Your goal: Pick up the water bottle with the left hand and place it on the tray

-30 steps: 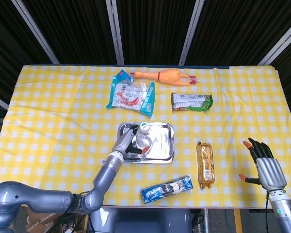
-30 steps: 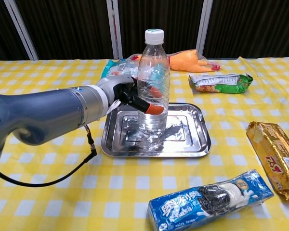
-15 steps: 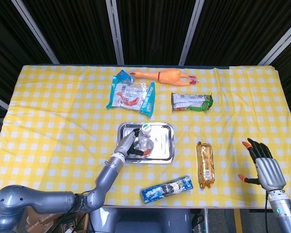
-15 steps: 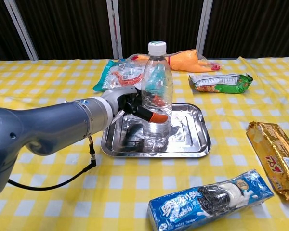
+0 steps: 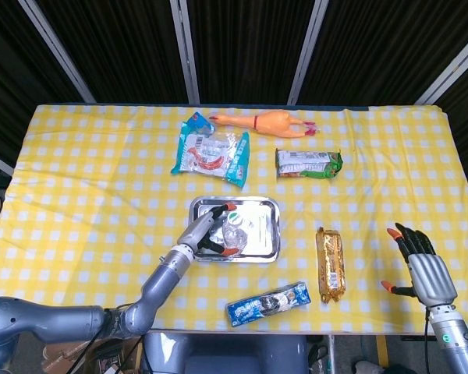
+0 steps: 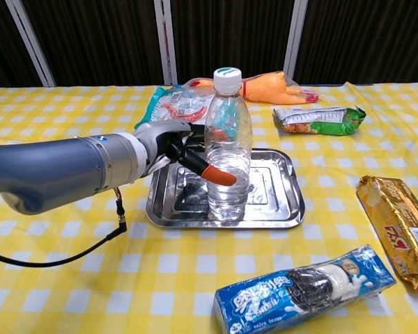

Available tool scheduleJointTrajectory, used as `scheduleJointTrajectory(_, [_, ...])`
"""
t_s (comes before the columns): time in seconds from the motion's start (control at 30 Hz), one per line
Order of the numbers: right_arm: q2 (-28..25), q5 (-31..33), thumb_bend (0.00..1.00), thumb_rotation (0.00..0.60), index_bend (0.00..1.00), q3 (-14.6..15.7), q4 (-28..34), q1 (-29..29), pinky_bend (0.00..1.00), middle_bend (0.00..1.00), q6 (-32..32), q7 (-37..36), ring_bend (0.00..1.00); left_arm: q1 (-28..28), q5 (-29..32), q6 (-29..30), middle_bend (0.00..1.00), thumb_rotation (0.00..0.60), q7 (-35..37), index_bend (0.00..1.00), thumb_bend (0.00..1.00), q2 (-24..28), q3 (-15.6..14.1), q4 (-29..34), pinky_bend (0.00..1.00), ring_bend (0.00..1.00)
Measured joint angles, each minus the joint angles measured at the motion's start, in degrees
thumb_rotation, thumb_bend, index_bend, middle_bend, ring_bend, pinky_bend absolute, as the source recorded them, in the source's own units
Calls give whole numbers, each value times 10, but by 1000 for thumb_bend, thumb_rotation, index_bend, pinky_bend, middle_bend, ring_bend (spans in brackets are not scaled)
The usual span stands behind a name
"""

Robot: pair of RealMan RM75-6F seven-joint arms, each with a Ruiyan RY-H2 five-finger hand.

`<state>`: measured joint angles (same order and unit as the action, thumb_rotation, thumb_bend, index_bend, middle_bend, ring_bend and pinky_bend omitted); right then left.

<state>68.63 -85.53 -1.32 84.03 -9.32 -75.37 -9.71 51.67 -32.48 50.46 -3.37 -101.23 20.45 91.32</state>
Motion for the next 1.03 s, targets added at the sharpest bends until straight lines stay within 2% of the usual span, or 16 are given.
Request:
scheduleJointTrajectory(0.17, [-1, 3, 50, 600, 111, -1, 1, 1, 0, 0, 1, 1, 37, -20, -15, -1, 54, 600, -1, 62, 86, 46, -13, 52, 30, 0])
scheduleJointTrajectory(0.27, [-2, 3, 49, 600, 111, 0, 3, 2, 0, 0, -1, 3, 37, -48, -46, 8, 67, 600, -1, 82, 86, 104, -31, 108, 30, 0])
scheduleJointTrajectory(0.4, [-3, -4, 49, 600, 111, 1, 10, 4, 0, 0, -10, 8, 38, -120, -135, 42, 98, 600, 15, 110, 142, 216, -71, 179, 30, 0])
scheduleJointTrajectory(0.53, [-4, -10, 50, 600, 111, 2, 16, 5, 0, 0, -16, 16, 37, -206, -249, 103, 102, 600, 49, 121, 183, 303, -118, 198, 30, 0])
scheduleJointTrajectory(0.63, [-2, -11, 50, 600, 111, 1, 16, 5, 0, 0, -20, 26, 37, -278, -329, 170, 105, 600, 72, 127, 218, 334, -158, 180, 30, 0])
scheduleJointTrajectory(0.73, [2, -11, 50, 600, 111, -1, 13, 5, 0, 0, -24, 35, 37, -327, -364, 235, 108, 600, 77, 131, 236, 342, -183, 132, 30, 0])
scheduleJointTrajectory(0.9, [8, -11, 49, 600, 110, -6, 6, 5, 0, 0, -32, 44, 37, -364, -371, 295, 106, 600, 29, 130, 239, 328, -195, 38, 30, 0])
scheduleJointTrajectory(1.03, [12, -11, 50, 600, 111, -8, 1, 6, 0, 0, -36, 46, 37, -386, -374, 346, 105, 600, -28, 132, 239, 307, -195, 2, 30, 0])
